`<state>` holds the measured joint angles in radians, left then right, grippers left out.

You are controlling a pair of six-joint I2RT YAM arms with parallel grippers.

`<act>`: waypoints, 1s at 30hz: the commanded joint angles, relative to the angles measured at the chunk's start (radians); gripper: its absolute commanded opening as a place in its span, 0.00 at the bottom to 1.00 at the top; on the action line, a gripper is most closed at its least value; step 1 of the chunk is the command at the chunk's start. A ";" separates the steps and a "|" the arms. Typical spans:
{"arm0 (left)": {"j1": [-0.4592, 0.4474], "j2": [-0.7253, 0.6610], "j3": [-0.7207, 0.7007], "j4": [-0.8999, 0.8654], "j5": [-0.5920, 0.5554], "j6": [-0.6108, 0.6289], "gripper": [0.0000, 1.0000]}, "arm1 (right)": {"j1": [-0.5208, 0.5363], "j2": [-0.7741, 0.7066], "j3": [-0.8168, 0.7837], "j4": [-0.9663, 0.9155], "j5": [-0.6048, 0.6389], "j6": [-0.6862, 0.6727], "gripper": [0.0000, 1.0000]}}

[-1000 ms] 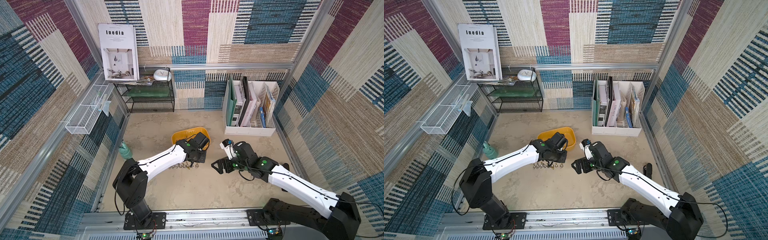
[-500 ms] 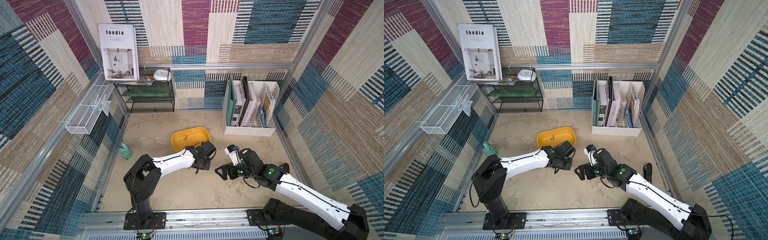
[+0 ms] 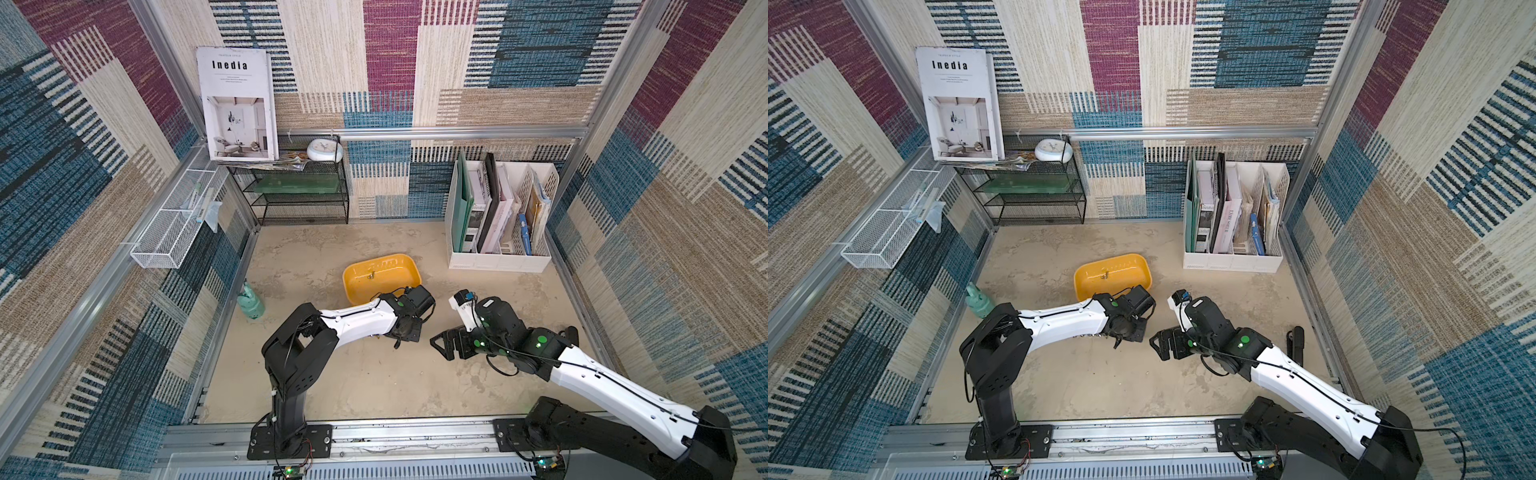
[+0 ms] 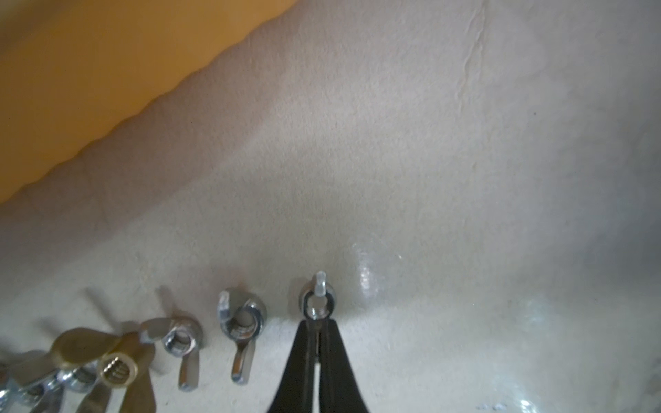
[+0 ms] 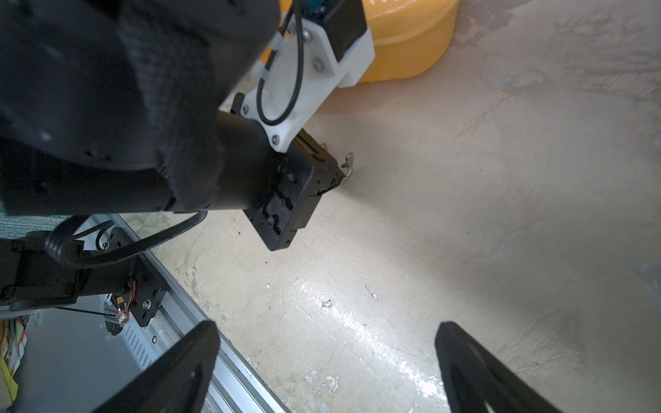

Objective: Take out the wing nut from the storage box
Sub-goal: Place the wing nut at the center of the board.

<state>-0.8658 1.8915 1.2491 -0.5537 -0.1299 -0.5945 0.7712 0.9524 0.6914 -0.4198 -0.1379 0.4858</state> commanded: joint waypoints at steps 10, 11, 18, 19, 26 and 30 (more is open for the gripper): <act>0.005 -0.002 -0.017 -0.009 0.001 0.002 0.21 | -0.001 0.021 0.011 0.003 0.014 -0.004 0.99; 0.004 -0.010 -0.017 -0.011 0.003 0.004 0.24 | 0.001 0.023 0.011 0.003 0.016 -0.004 0.99; 0.004 -0.072 -0.008 -0.041 0.014 0.005 0.33 | 0.001 0.027 0.014 0.013 0.024 -0.004 0.99; 0.004 -0.083 -0.003 -0.050 0.013 0.005 0.33 | 0.001 0.027 0.014 0.016 0.024 -0.003 0.99; 0.033 -0.139 0.071 -0.118 -0.013 0.024 0.38 | 0.000 0.035 0.024 0.054 0.017 -0.006 0.99; 0.070 -0.164 0.116 -0.139 -0.028 0.048 0.46 | 0.000 0.072 0.059 0.069 0.010 -0.022 0.99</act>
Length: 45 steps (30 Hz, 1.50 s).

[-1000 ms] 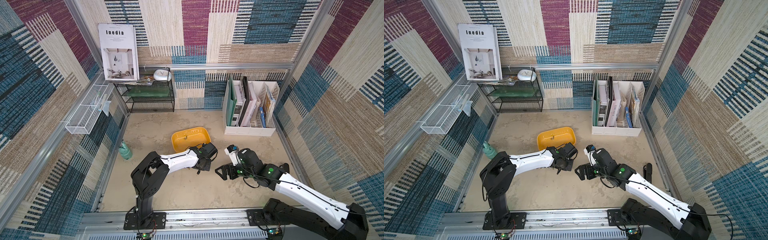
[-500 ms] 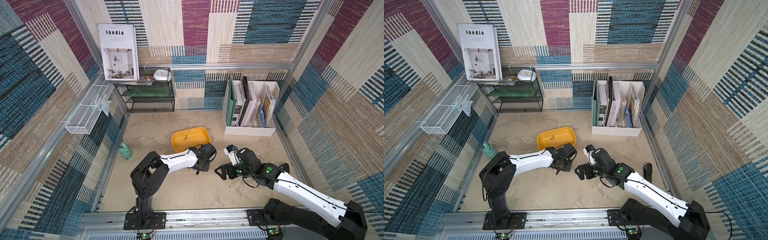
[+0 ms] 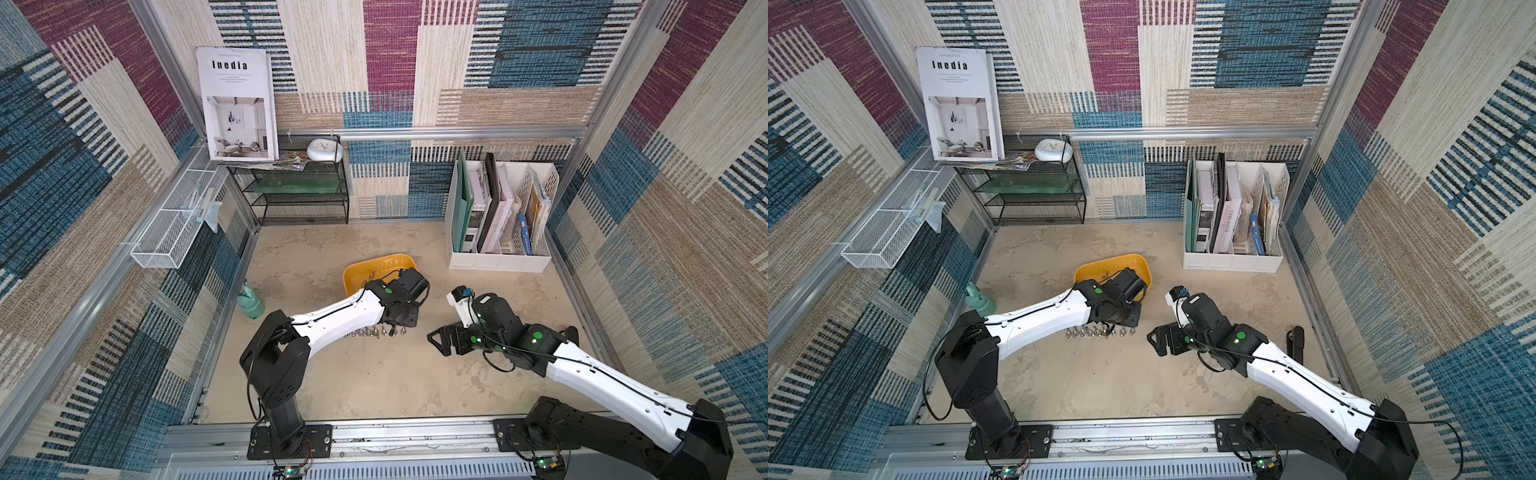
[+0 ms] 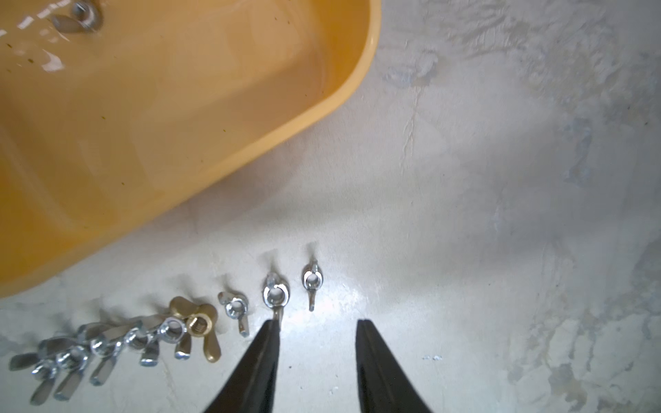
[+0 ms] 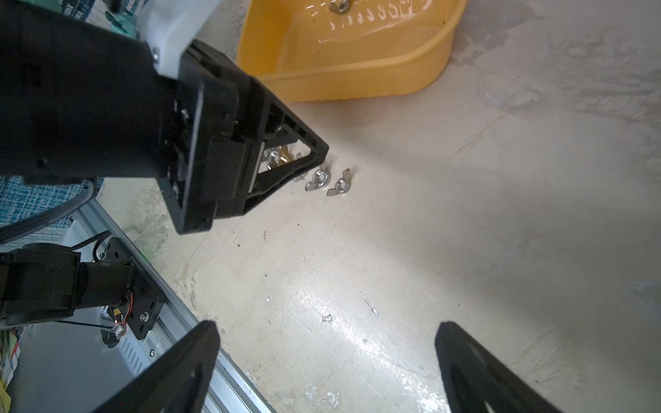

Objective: Take out the wing nut from the storage box
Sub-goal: Place the wing nut at the center of the board, then pick up the wing nut from the storage box.

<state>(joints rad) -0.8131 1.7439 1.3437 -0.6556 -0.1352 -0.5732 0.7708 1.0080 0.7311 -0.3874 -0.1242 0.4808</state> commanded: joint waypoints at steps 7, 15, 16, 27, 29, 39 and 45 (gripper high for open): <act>0.129 -0.023 0.078 -0.053 -0.006 0.073 0.75 | 0.002 0.104 0.099 0.076 -0.010 -0.051 0.99; 0.257 0.016 0.114 -0.039 0.005 0.148 0.99 | 0.002 0.214 0.185 0.101 -0.006 -0.083 0.99; 0.274 0.028 0.120 -0.037 0.003 0.154 0.99 | 0.001 0.228 0.195 0.101 -0.007 -0.087 0.99; 0.379 0.185 0.210 0.011 0.091 0.249 0.90 | 0.000 0.354 0.304 0.083 0.042 -0.118 0.99; 0.400 0.218 0.226 0.013 0.104 0.253 0.83 | -0.001 0.375 0.324 0.076 0.048 -0.126 0.99; 0.441 0.345 0.303 0.015 0.136 0.291 0.50 | -0.006 0.453 0.395 0.057 0.047 -0.147 0.99; 0.454 0.403 0.346 0.009 0.137 0.312 0.39 | -0.012 0.487 0.425 0.045 0.048 -0.157 0.99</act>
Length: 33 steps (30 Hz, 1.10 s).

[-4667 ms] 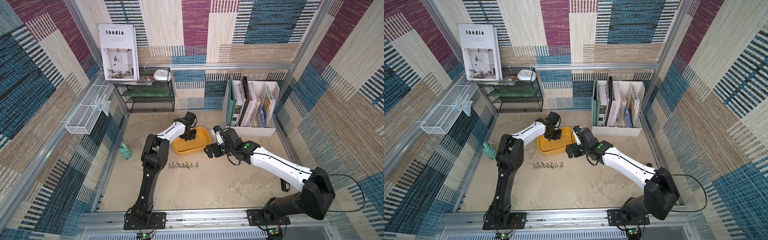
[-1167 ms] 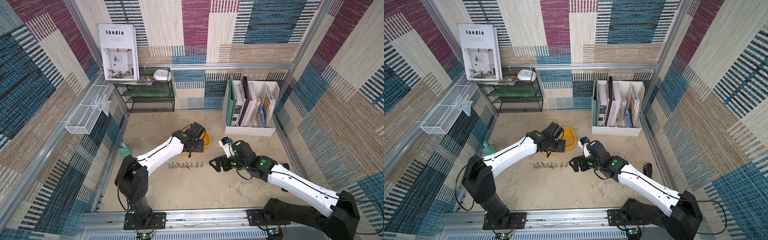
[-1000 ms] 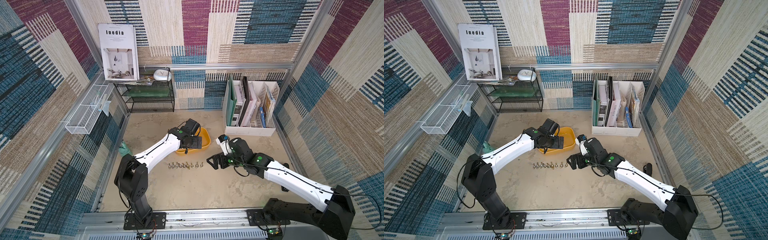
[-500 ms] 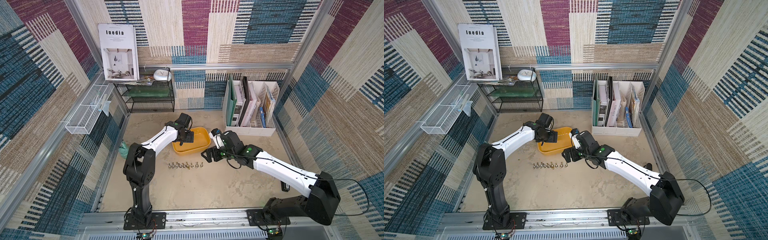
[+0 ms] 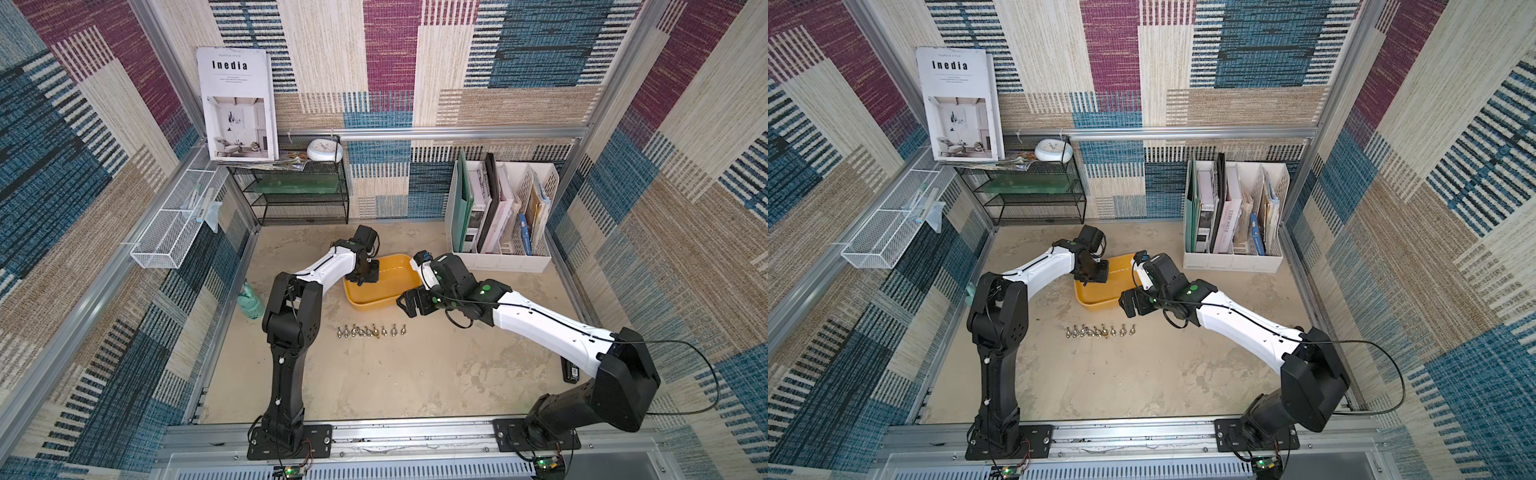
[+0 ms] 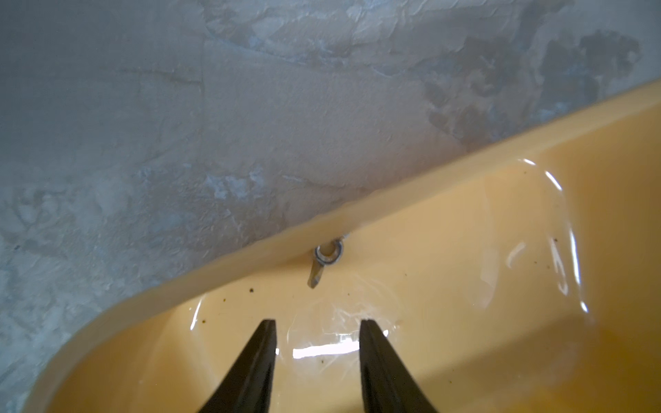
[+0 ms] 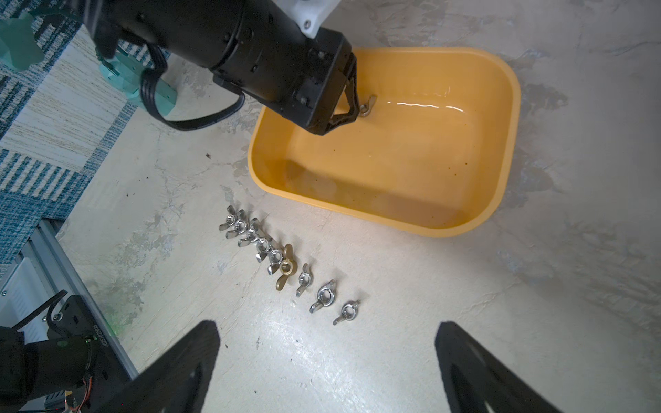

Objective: Take out the wing nut from the storage box
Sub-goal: Pick up the wing nut from the storage box.

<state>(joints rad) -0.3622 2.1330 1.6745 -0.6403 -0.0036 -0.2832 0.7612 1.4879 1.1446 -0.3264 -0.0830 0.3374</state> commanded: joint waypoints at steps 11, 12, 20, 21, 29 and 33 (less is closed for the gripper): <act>0.006 0.097 0.094 -0.022 0.020 0.048 0.30 | -0.016 0.041 0.036 -0.020 -0.002 -0.020 0.99; 0.007 0.100 0.096 -0.022 0.022 0.048 0.30 | -0.016 0.044 0.038 -0.022 -0.002 -0.024 0.99; 0.005 0.106 0.095 -0.023 0.028 0.042 0.11 | -0.023 0.051 0.043 -0.028 -0.009 -0.031 0.99; 0.005 0.102 0.093 -0.022 0.030 0.038 0.10 | -0.025 0.051 0.043 -0.028 -0.011 -0.031 0.99; -0.001 0.024 0.049 -0.021 0.024 0.017 0.03 | -0.026 0.041 0.029 -0.026 -0.015 -0.035 0.99; -0.019 -0.053 0.002 -0.017 0.016 -0.004 0.03 | -0.028 0.027 0.012 -0.023 -0.027 -0.039 0.99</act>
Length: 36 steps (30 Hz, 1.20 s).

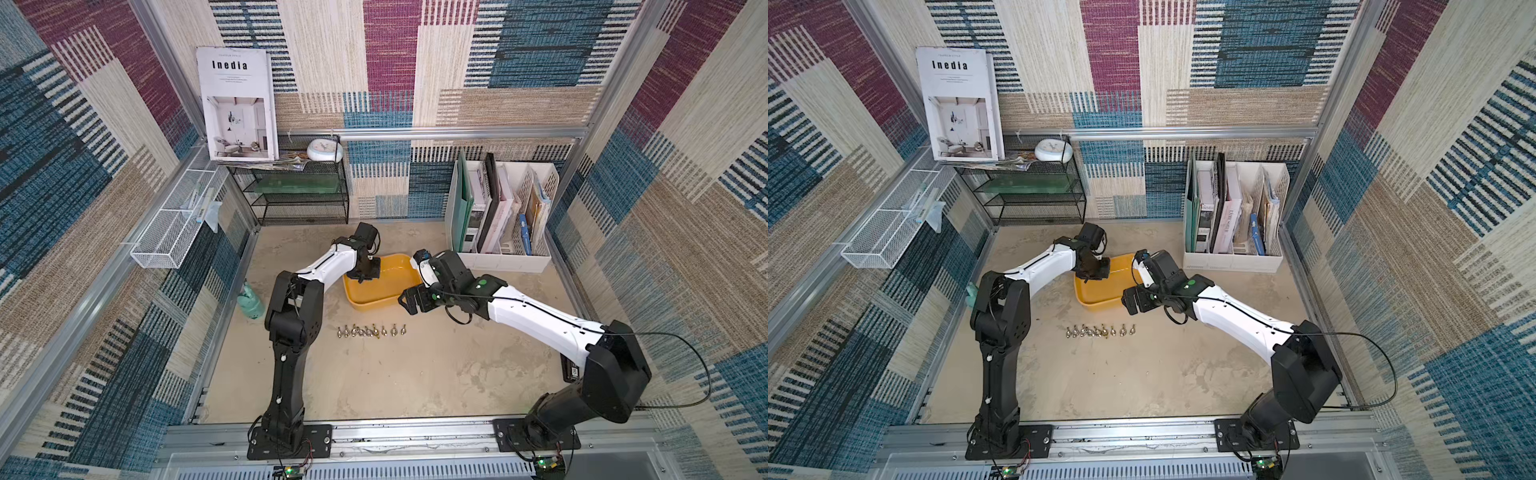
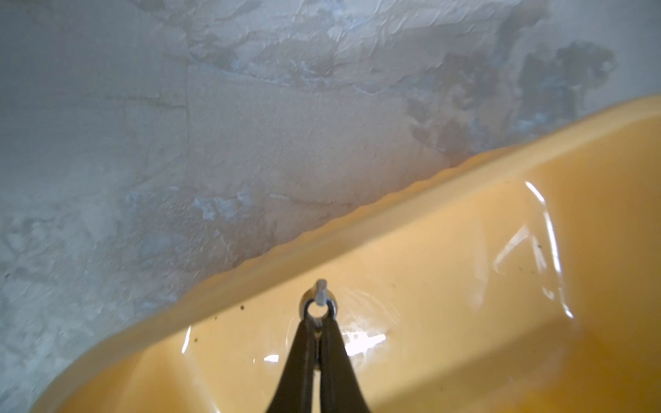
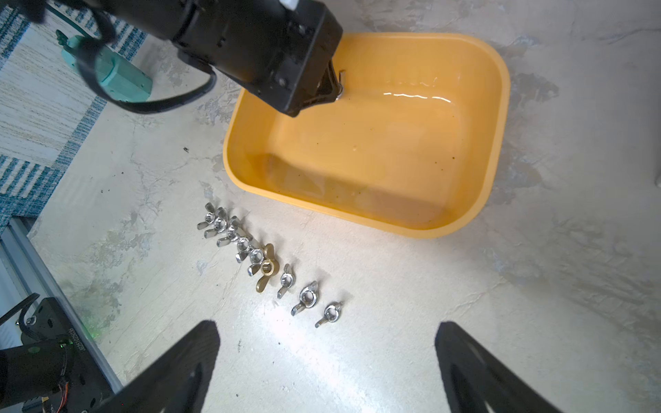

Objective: Take out the wing nut from the storage box
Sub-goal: Pick up the wing nut from the storage box, then place the wing nut at the center of the board.

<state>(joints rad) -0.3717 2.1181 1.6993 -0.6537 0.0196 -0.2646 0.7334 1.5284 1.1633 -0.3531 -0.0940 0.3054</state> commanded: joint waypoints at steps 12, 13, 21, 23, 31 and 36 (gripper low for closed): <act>-0.151 -0.274 -0.211 0.008 -0.050 -0.095 0.03 | 0.003 -0.179 -0.176 0.012 -0.072 0.021 0.99; -0.171 -0.289 -0.224 0.008 -0.057 -0.105 0.03 | 0.004 -0.202 -0.196 0.011 -0.076 0.029 0.99; -0.331 -0.351 -0.298 0.022 -0.088 -0.211 0.03 | 0.021 -0.405 -0.357 -0.019 -0.069 0.090 0.99; -0.369 -0.352 -0.309 0.026 -0.099 -0.239 0.03 | 0.024 -0.455 -0.388 -0.036 -0.066 0.107 0.99; -0.485 -0.304 -0.332 0.053 -0.104 -0.295 0.03 | 0.052 -0.606 -0.478 -0.077 -0.040 0.176 0.99; -0.519 -0.247 -0.329 0.067 -0.103 -0.318 0.03 | 0.061 -0.647 -0.491 -0.098 -0.025 0.193 0.99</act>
<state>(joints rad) -0.8845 1.8534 1.3678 -0.6090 -0.0799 -0.5537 0.7898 0.8948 0.6758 -0.4309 -0.1337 0.4770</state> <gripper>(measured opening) 0.088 0.993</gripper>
